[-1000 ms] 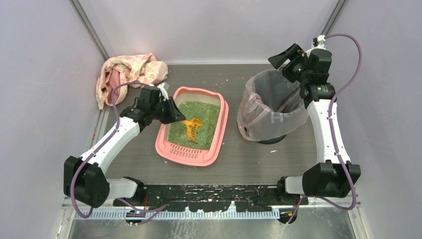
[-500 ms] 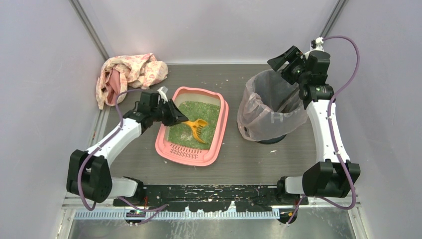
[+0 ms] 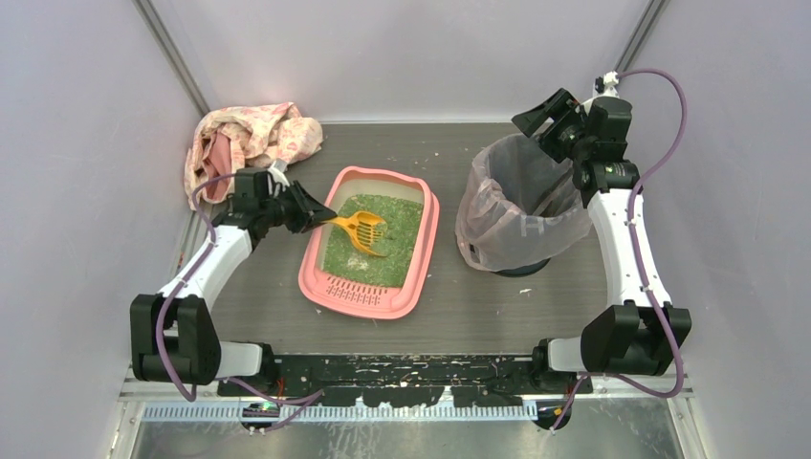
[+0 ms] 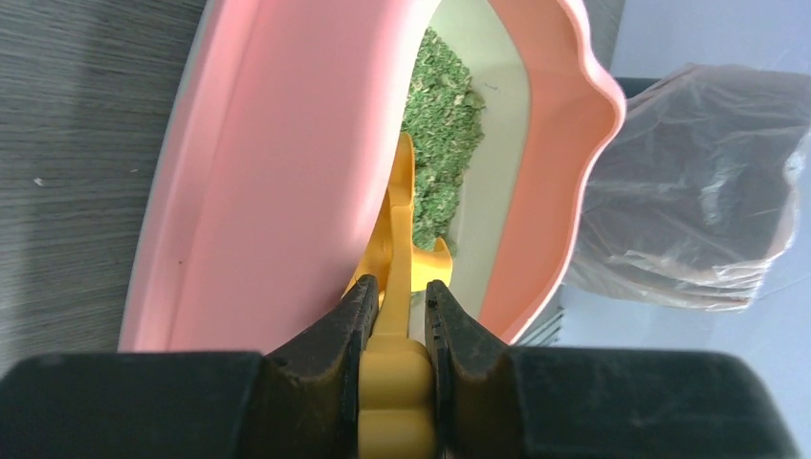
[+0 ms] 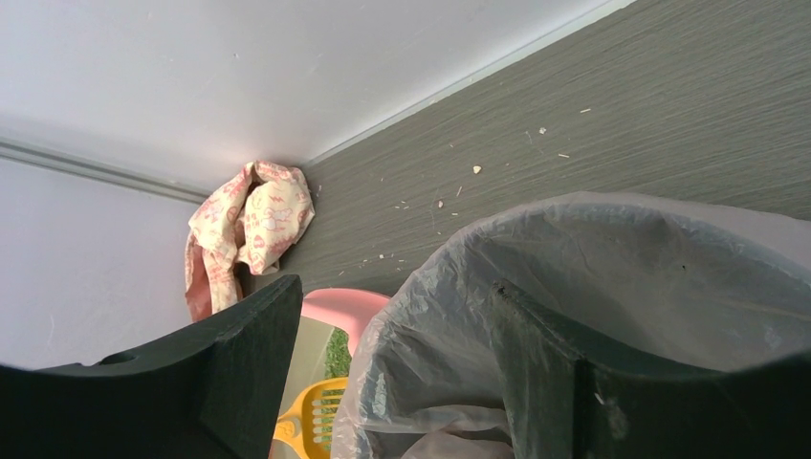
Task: Clean the litter box
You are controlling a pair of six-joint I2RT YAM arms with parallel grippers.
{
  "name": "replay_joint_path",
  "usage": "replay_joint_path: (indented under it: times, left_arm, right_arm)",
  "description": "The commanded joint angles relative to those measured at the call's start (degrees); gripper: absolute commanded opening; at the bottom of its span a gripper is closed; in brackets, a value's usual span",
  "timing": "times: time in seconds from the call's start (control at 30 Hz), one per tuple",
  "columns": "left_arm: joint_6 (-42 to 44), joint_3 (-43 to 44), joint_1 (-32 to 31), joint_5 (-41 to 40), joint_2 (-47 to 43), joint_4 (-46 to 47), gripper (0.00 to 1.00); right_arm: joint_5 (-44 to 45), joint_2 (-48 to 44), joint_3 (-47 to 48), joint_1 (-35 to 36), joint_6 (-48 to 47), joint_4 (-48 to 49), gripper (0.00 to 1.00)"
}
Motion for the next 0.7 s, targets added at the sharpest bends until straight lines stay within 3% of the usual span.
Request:
replay_joint_path:
  times: [0.0,0.1,0.2,0.43,0.67]
  left_arm:
    - [5.42,2.21,-0.44,-0.89,-0.93,-2.37,0.0]
    - [12.89,6.34,-2.38,-8.61,-0.84,-11.26,0.0]
    - [14.65,7.24,-3.08,-11.17,-0.23,-13.0,0.0]
    - [6.99,5.84,-4.26,-2.97,2.96,-4.21,0.0]
    - [9.55,4.87,-4.4,2.28,4.83,-3.55,0.0]
  right_arm:
    - [-0.61,-0.02,0.78,-0.21,-0.54,3.0,0.76]
    - [-0.74,0.32,0.98,-0.21,-0.52,2.96,0.76]
    - [-1.49,1.08,1.14,-0.21,0.51,3.94,0.76]
    - [-6.67,2.81,0.69,-0.16,7.25,10.73,0.76]
    - [-3.05,2.52,-7.15,2.44,6.45,25.81,0.76]
